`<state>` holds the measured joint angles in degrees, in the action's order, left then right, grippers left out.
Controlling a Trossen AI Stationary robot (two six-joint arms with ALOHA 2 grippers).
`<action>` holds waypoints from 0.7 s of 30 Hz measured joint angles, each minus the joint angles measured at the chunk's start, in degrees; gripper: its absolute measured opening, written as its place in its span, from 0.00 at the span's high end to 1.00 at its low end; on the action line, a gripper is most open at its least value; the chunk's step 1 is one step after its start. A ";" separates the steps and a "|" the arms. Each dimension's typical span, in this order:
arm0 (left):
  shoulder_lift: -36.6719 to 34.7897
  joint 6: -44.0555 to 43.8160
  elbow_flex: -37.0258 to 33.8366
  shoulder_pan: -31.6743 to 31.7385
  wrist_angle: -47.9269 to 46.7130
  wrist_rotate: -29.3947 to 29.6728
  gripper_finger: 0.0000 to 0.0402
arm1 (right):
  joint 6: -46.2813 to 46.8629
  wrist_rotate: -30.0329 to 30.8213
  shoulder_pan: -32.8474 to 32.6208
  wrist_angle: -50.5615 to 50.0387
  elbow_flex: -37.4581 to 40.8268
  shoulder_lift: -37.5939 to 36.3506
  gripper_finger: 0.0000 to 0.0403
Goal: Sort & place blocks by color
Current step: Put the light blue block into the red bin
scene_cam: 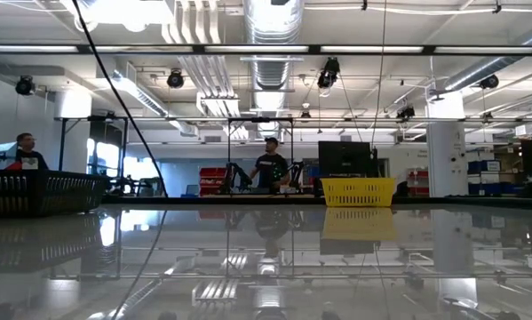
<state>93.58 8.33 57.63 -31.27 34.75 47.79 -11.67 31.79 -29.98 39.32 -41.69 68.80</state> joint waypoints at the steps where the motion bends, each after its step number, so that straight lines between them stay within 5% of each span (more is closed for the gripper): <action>1: -0.66 -2.45 0.00 0.01 -2.67 0.49 0.70 | -0.60 1.04 0.00 -0.83 0.00 -1.28 0.37; 5: -4.48 -18.83 1.74 0.54 -21.91 0.75 0.70 | -3.69 4.38 0.02 -3.09 0.00 -5.33 0.39; 10: -8.52 -50.24 5.95 1.06 -55.78 -2.90 0.70 | -7.34 4.41 0.61 -3.06 -0.02 -7.97 0.41; 12: -9.51 -64.07 8.28 1.13 -69.74 -9.02 0.70 | -8.23 4.45 0.69 -3.11 -0.02 -8.33 0.41; 16: -10.12 -88.32 12.68 1.02 -94.62 -31.72 0.69 | -9.74 4.43 0.79 -3.12 0.07 -7.90 0.42; 21: -10.10 -102.81 12.93 -1.99 -108.16 -45.53 0.69 | -10.75 4.41 0.76 -3.21 0.00 -7.43 0.42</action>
<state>83.48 -94.48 70.56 -33.25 -73.41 2.26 -22.42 36.21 -29.21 36.10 -41.69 61.36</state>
